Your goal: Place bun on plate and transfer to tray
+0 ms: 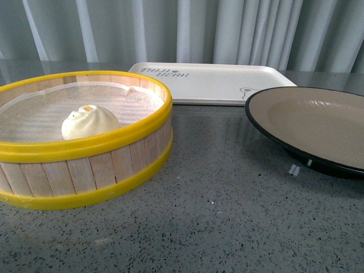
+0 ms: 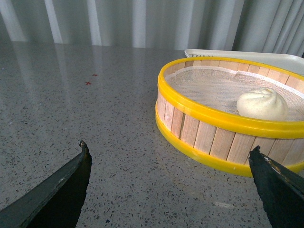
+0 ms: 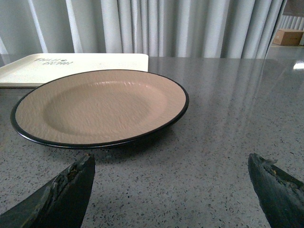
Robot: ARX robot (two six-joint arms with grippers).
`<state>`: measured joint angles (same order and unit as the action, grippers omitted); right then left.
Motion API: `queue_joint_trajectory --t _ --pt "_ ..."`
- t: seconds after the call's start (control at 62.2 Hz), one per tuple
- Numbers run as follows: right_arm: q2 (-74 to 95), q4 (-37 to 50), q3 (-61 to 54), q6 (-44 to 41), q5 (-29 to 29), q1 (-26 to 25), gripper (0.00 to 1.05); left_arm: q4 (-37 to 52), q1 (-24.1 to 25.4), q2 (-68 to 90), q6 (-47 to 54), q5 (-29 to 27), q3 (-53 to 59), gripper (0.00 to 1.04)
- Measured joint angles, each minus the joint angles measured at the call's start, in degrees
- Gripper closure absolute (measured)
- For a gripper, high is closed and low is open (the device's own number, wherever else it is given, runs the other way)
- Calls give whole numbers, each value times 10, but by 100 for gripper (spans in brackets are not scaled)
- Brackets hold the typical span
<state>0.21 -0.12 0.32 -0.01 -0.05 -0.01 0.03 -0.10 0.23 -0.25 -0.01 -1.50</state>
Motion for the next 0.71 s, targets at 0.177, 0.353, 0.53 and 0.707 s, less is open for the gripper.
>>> queue_joint_trajectory --t 0.177,0.353,0.53,0.707 --pt "0 0 0 0 0 0 9 0 0 0 0 0 0 7" --pt "0 0 0 0 0 0 9 0 0 0 0 0 0 7" --pt "0 0 0 0 0 0 9 0 0 0 0 0 0 7" --pt "0 0 0 0 0 0 9 0 0 0 0 0 0 7"
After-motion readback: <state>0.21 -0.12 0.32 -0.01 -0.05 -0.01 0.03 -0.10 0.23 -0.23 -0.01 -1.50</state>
